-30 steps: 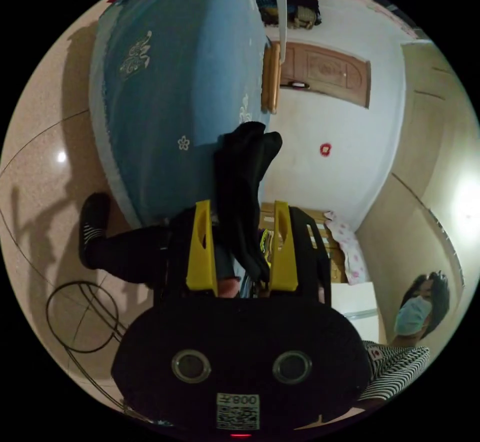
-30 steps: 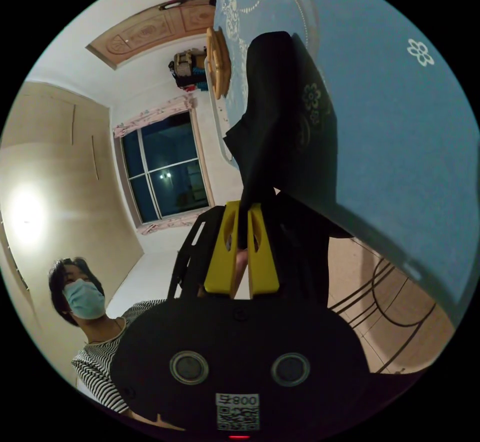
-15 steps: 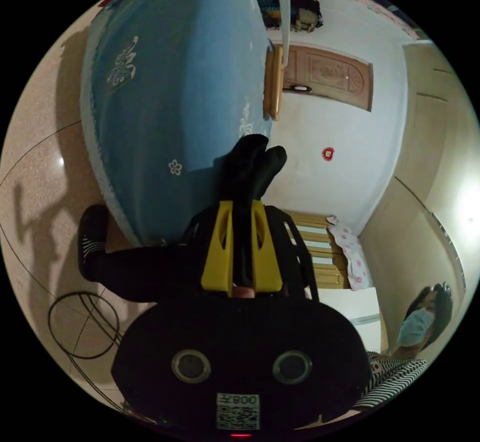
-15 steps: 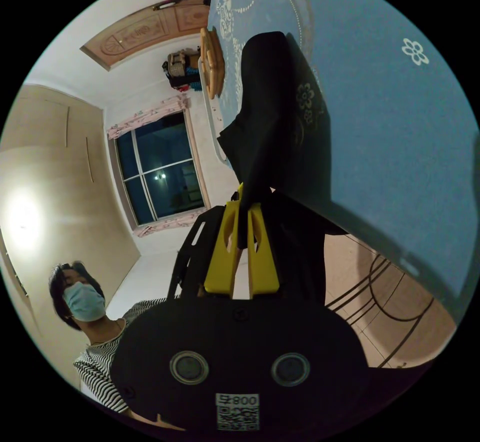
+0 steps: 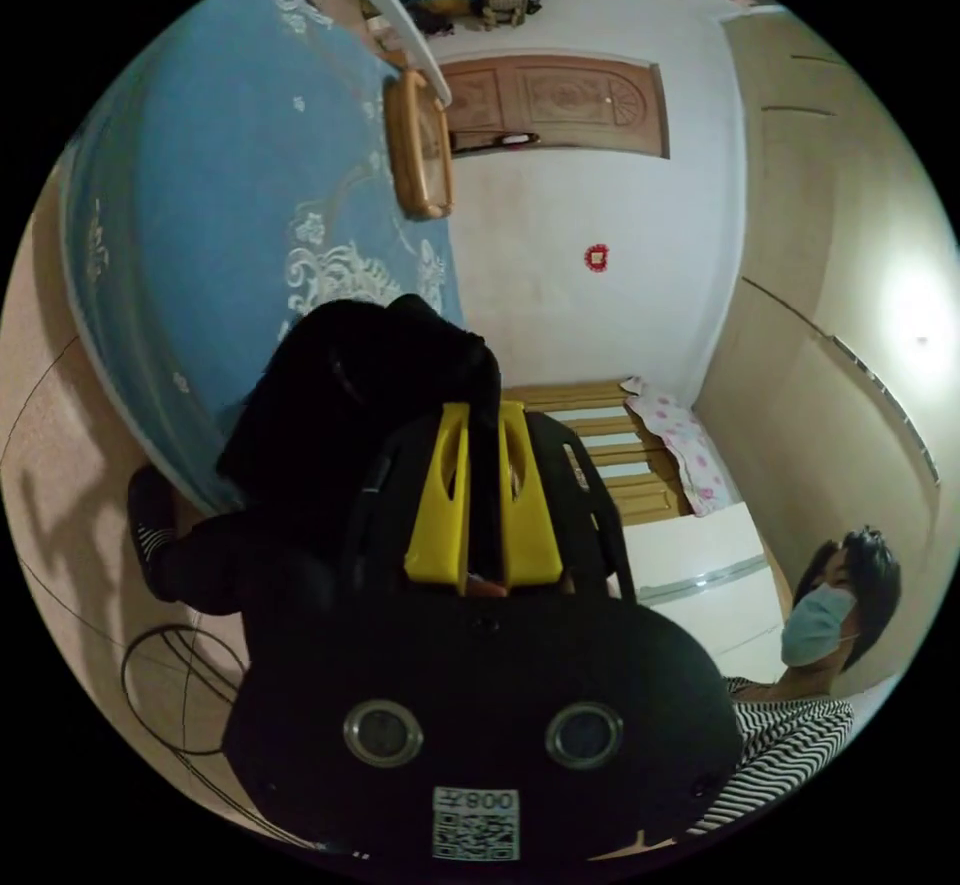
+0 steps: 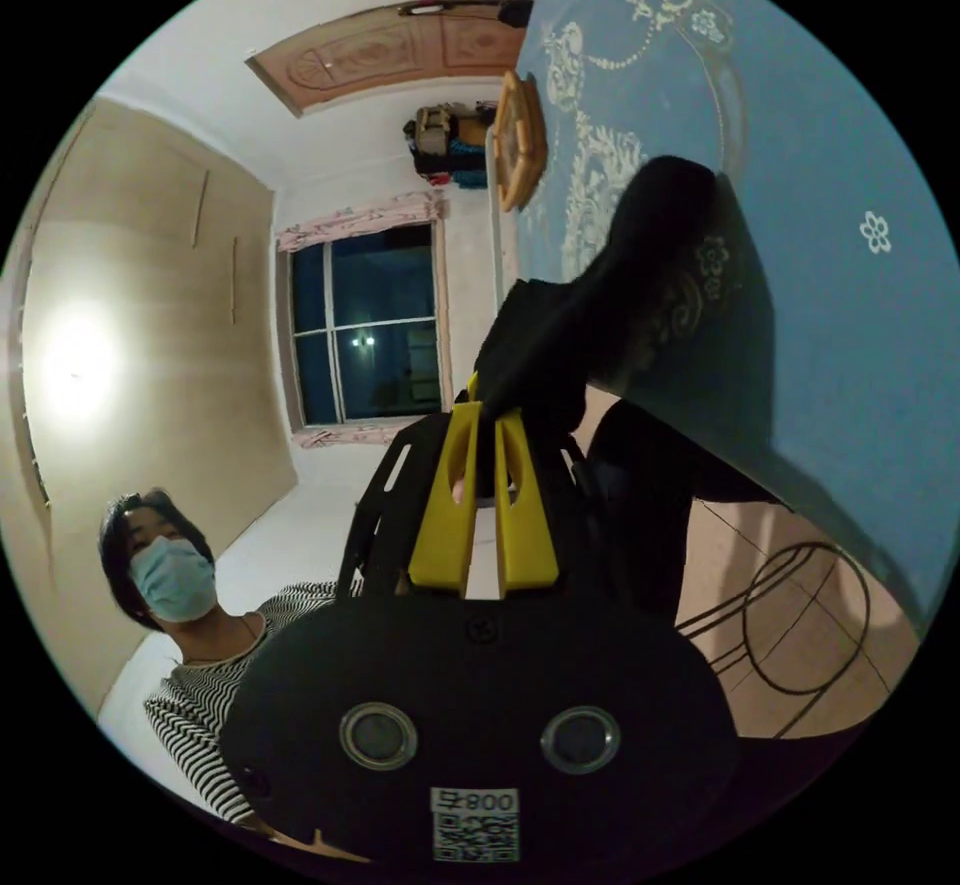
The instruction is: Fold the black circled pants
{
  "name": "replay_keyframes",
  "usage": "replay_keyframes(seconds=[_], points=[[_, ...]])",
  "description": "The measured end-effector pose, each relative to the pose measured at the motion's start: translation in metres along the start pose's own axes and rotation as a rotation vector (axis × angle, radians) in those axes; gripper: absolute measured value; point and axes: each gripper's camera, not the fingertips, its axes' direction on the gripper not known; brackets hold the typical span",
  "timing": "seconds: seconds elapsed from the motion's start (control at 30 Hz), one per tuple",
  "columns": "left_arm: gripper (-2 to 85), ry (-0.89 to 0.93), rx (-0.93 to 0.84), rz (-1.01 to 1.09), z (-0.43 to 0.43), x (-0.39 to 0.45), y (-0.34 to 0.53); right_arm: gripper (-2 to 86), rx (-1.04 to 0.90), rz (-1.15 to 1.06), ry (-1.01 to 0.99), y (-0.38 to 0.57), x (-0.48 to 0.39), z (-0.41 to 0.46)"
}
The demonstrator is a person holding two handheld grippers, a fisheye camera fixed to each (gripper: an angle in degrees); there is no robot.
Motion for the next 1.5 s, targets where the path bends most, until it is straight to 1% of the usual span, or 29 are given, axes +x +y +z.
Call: replay_keyframes(seconds=[0.13, 0.23, 0.43, 0.5, 0.57, 0.7, 0.83, 1.0, 1.1, 1.17, 1.3, 1.5], points=[[4.8, -0.015, -0.052, 0.05, 0.012, 0.013, 0.003, 1.1, 0.007, -0.067, 0.005, 0.027, -0.028, -0.009], [4.9, -0.069, -0.066, 0.039, 0.023, 0.006, 0.01, 1.0, 0.028, -0.04, 0.024, 0.045, -0.03, -0.013], [5.6, -0.169, -0.045, -0.059, 0.027, -0.023, 0.034, 1.2, 0.008, 0.009, 0.036, 0.079, -0.032, -0.01], [6.1, -0.224, -0.079, -0.145, 0.032, -0.043, 0.042, 1.3, 0.001, 0.022, 0.033, 0.088, -0.036, -0.008], [6.8, -0.232, -0.087, -0.2, 0.037, -0.055, 0.05, 1.4, -0.01, 0.026, 0.036, 0.1, -0.043, -0.006], [10.1, -0.197, -0.025, -0.242, 0.054, -0.066, 0.068, 1.5, -0.002, 0.024, 0.034, 0.117, -0.059, -0.01], [14.3, -0.164, -0.012, -0.265, 0.078, -0.071, 0.082, 1.6, 0.003, 0.023, 0.045, 0.139, -0.078, -0.019], [16.7, -0.032, -0.015, -0.318, 0.135, -0.082, 0.104, 1.6, 0.016, 0.029, 0.029, 0.166, -0.099, -0.031], [15.5, 0.034, -0.015, -0.34, 0.174, -0.083, 0.111, 1.6, 0.019, 0.03, 0.034, 0.185, -0.114, -0.04], [11.7, 0.072, -0.014, -0.33, 0.195, -0.08, 0.116, 1.6, 0.021, 0.03, 0.037, 0.201, -0.126, -0.05], [9.0, 0.023, -0.024, -0.266, 0.238, -0.057, 0.129, 1.7, 0.02, 0.032, 0.045, 0.227, -0.143, -0.066], [8.0, 0.04, -0.03, -0.194, 0.312, -0.009, 0.154, 1.6, 0.029, 0.039, 0.017, 0.276, -0.173, -0.1]])
